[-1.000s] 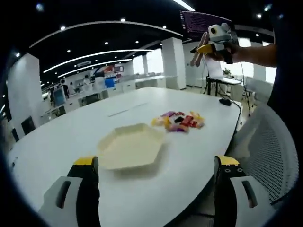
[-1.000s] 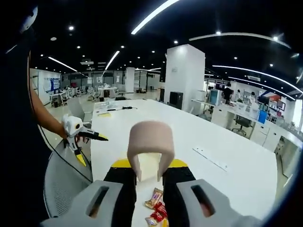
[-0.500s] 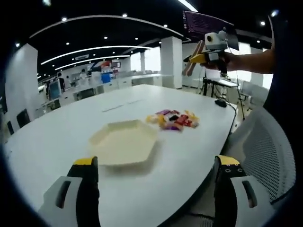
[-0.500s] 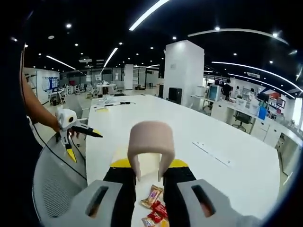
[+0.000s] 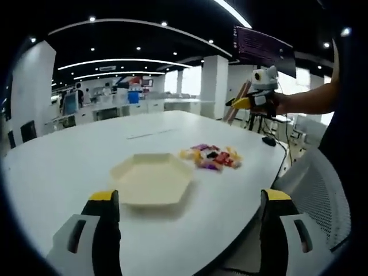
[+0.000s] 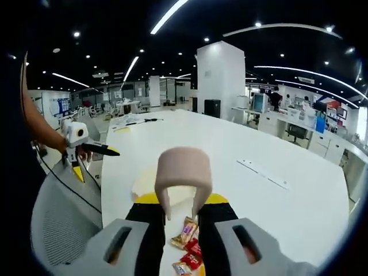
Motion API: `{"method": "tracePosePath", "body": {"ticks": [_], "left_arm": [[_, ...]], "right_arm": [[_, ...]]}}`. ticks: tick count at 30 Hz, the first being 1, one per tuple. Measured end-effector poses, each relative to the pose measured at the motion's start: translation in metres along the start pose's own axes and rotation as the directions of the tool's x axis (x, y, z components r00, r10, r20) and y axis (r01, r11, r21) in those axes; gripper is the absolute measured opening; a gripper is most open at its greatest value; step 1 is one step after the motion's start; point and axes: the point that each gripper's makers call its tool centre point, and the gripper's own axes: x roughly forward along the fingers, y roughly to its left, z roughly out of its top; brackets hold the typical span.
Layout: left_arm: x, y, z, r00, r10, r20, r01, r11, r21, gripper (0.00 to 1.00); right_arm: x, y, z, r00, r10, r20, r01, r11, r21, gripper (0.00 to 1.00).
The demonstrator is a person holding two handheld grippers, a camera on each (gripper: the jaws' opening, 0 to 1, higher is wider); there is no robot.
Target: Place the target food into the container with the food tongs after gripping and lifting it, then release it inside without dropping or visibly crushing the food.
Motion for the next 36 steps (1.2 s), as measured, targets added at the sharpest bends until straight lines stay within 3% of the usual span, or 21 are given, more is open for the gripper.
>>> {"method": "tracePosePath", "body": {"ticks": [23,32,36], "left_arm": [[0.002,0.005,-0.008,0.999,0.024,-0.035,-0.023,1.000,0.016,0.99],[0.001,0.012,-0.010,0.998,0.038,-0.042,-0.037,0.999,0.013,0.98],[0.001,0.014,-0.011,0.998,0.036,-0.046,-0.035,0.999,0.010,0.98]], "right_arm": [[0.069,-0.015,-0.078,0.992,-0.079,-0.099,0.087,0.994,0.072,0.20],[0.080,-0.020,-0.100,0.984,-0.104,-0.141,0.120,0.987,0.104,0.22],[0.083,-0.016,-0.113,0.977,-0.101,-0.190,0.119,0.989,0.088,0.22]]}}
